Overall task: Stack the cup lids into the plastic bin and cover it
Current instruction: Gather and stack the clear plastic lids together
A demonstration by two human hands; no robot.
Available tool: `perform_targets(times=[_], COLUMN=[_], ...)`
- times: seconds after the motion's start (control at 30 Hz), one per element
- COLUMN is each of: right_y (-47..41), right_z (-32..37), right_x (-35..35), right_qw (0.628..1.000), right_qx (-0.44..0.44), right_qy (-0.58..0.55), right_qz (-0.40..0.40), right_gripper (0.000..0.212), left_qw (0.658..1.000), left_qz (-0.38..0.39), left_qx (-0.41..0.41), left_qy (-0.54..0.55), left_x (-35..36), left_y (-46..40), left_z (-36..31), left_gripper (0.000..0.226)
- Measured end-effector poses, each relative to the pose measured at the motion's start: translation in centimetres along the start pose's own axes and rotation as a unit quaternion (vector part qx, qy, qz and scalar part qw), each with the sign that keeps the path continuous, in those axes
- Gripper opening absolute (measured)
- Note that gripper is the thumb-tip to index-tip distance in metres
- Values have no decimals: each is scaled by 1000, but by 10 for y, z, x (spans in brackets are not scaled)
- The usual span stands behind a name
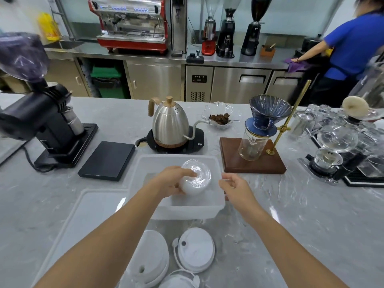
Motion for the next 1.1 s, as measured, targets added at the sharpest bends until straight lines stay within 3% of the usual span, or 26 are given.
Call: perform_targets(times=[0.07,0.23,0.37,0.57,0.77,0.93,1.03,1.1], right_y=[2,3,4,7,5,5,8,15], right_z=[-1,-3,-1,1,0,-3,-5,-4], right_x=[1,1,0,1,0,-3,-12,-21], right_qw=[1000,999,999,998,998,998,999,998], right_qx=[-10,4,9,9,6,8,6,-14], right_qy=[-11,-44,-47,-54,-55,-61,-42,-26], right_qz=[-1,14,17,13,10,4,-24,-53], right_gripper=[10,7,9,9,6,10,23,21], left_qw=[1000,998,990,970,973,955,937,919], left_qz=[-7,-38,-73,-138,-143,-178,-222,-251], left_qx=[1,6,20,92,79,117,200,267], left_qy=[-3,-44,-118,-176,-163,-204,-181,-145], left_x=[4,12,13,8,5,1,-8,-18], left_y=[-6,-15,-21,-25,-22,-5,28,62], left_z=[0,5,4,1,-1,-10,-28,-39], left_gripper=[22,31,20,50,72,71,55,41])
Point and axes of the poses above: each hand's wrist, its own y-axis away from the middle knuckle, its own x-axis out of the palm, z = x × y, the point moved 5 cm from there along -y, towards the middle knuckle, and after that the axes turned 2 degrees about -y, right-handed, at the moved point
